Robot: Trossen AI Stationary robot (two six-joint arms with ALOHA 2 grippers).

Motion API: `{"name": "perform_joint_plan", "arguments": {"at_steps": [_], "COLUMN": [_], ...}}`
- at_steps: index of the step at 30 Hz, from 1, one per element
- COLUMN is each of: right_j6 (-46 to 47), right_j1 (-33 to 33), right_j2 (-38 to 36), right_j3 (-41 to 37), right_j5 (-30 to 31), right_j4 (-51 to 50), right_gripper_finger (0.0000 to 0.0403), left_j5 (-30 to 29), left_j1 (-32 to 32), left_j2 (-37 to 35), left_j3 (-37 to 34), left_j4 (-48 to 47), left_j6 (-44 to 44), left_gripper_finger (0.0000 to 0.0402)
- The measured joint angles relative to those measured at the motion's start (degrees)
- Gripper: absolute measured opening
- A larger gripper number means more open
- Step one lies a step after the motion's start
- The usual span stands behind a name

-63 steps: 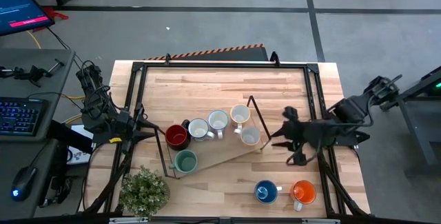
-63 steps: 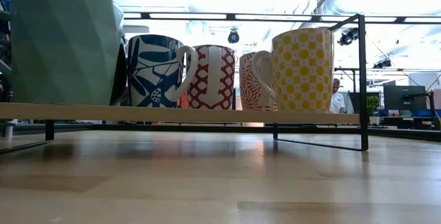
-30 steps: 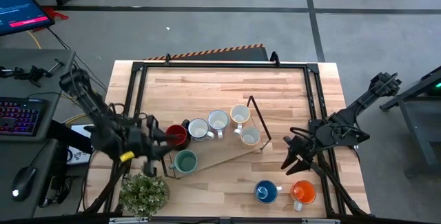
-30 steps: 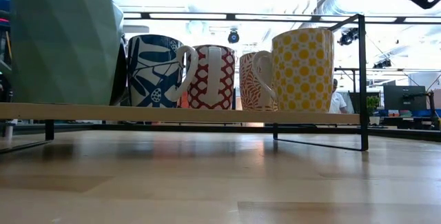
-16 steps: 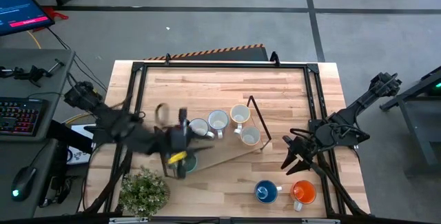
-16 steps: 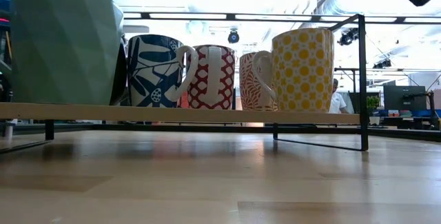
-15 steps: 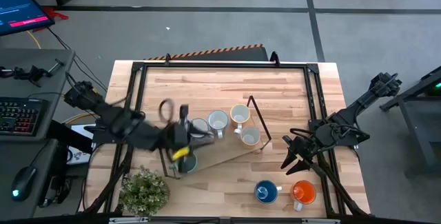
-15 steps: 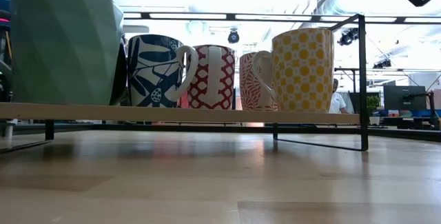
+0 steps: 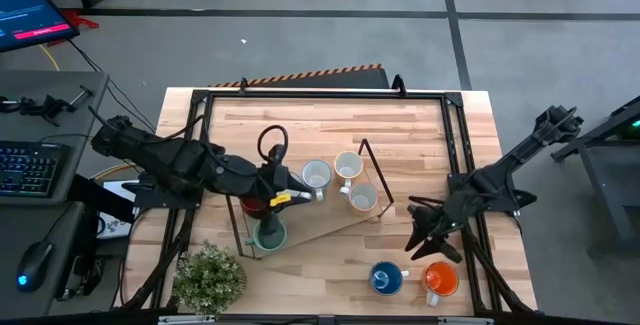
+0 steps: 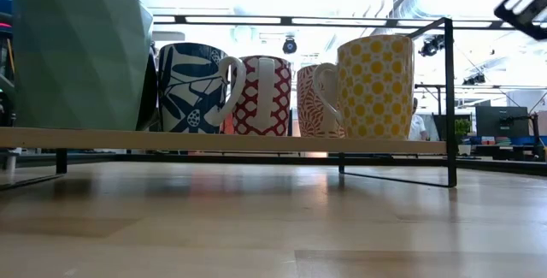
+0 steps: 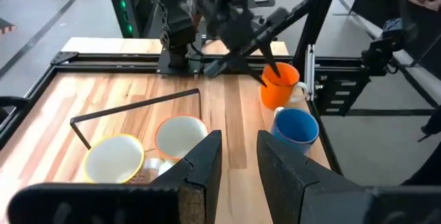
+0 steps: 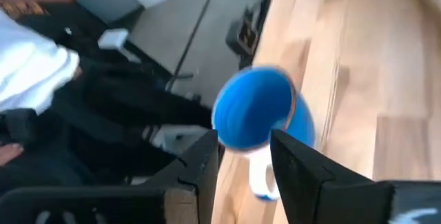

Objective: Place coffee mugs
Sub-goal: Put the blue mug on the shelf

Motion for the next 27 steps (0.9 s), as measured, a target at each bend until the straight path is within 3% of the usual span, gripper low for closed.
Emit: {"name": "perform_joint_plan", "arguments": {"at_steps": [6, 14, 24, 27], "right_j6": [0.7, -6.08, -20.56, -22.57], "right_j1": [-0.66, -2.05, -2.23, -2.45], "right_j2": [5.28, 8.36, 21.7, 26.39], "right_j3": [0.0, 1.46, 18.29, 22.19], "right_j5": [-1.76, -2.16, -1.27, -1.2], "right_j4": [3.82, 7.64, -19.92, -22.05], "right_gripper_finger": [0.0148, 0.0188, 0.0188, 0.0188], "left_j5": [0.13, 0.11, 0.07, 0.03], "left_j1": [-0.13, -0.13, -0.13, -0.13], "left_j2": [-1.23, -1.33, -1.33, -1.33], "left_j3": [-0.02, 0.0, 0.0, 0.0], "left_j4": [0.47, 1.22, 0.94, 0.79], "left_j6": [0.21, 0.2, 0.22, 0.24], "left_gripper_finger": [0.008, 0.008, 0.008, 0.008]}}
